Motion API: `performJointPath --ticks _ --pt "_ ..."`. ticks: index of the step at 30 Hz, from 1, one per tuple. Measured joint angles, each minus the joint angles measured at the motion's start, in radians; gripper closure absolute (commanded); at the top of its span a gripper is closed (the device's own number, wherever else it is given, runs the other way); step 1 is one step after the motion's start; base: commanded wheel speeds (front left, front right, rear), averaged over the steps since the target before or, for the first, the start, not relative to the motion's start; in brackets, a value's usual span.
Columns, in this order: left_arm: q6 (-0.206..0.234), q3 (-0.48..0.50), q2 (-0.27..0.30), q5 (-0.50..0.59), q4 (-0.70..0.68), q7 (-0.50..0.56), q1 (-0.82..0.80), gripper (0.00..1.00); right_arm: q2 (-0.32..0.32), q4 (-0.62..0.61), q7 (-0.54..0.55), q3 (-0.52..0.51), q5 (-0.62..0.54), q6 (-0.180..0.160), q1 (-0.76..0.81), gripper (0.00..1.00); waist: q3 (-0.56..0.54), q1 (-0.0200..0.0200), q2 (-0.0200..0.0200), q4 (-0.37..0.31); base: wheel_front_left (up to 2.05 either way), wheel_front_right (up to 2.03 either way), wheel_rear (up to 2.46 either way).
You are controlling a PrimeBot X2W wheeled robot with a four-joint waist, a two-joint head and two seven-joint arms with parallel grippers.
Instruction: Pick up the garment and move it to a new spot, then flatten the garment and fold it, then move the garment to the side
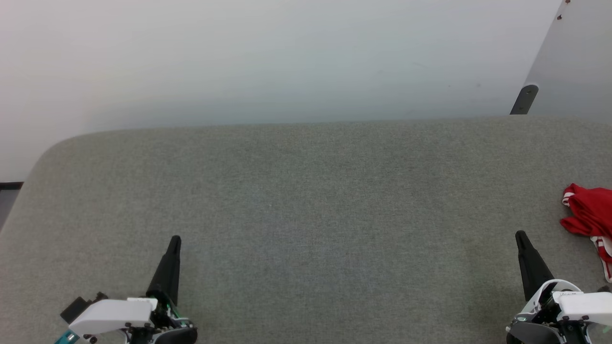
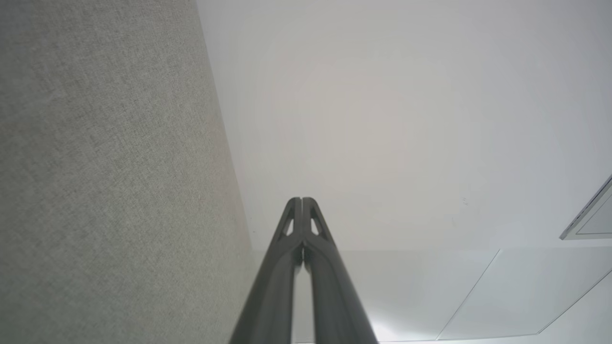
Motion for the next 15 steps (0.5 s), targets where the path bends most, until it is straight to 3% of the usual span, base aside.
performJointPath --ticks 15 --pt "0.0 0.005 -0.003 0.002 0.0 0.004 0.0 1.0 0.0 0.0 0.001 -0.001 0.0 0.0 0.0 1.0 0.0 0.0 0.0 0.0 0.0 0.0 0.0"
